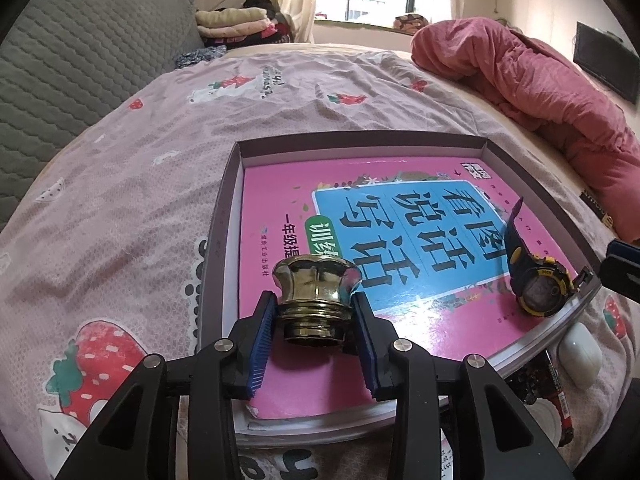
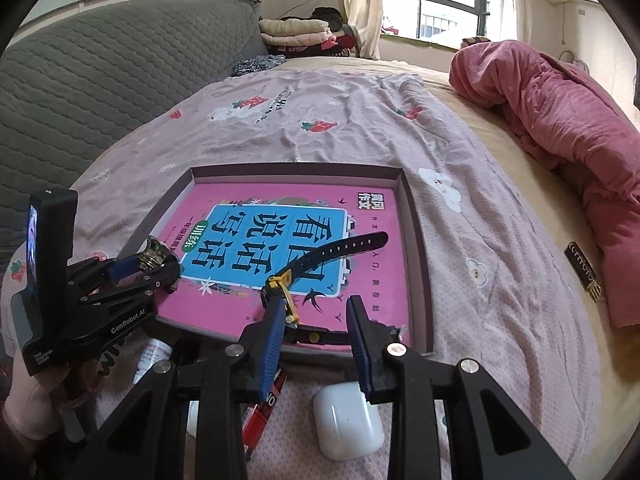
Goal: Organize rigid objects
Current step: 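Set the knob on the book with the left tool while the right tool releases the watch, then withdraw both open tools from the box back toward the remaining objects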
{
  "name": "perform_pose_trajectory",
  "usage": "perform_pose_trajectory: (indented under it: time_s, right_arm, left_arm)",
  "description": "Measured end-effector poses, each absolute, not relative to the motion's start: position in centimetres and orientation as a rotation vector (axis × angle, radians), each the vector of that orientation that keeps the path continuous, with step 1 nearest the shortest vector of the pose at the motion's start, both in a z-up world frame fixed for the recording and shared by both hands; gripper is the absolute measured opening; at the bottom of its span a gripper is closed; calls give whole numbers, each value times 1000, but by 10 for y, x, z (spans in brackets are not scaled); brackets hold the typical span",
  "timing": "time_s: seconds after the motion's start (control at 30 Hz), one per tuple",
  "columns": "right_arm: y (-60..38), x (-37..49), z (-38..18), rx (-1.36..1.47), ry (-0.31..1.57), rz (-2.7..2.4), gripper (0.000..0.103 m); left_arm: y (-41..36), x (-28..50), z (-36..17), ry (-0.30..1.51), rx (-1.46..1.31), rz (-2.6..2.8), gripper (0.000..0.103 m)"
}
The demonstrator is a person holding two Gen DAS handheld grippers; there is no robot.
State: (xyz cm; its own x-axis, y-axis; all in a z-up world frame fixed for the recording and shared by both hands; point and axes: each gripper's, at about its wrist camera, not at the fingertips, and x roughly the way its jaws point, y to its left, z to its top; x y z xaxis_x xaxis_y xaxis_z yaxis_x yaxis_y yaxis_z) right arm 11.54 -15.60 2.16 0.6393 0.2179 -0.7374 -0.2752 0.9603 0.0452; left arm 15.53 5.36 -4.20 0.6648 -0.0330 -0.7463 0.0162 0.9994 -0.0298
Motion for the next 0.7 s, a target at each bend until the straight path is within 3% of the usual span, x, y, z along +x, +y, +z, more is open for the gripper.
perform_pose_trajectory:
  time_s: [0.37,0.7]
  right_arm:
    - [-160,109,27,-85,822,268,32]
    - [-166,104,31,-72,820,253,41]
  left_arm:
    - [57,153,-41,832,-45,-45,39]
    - [58,145,-37,813,-68,-79,49]
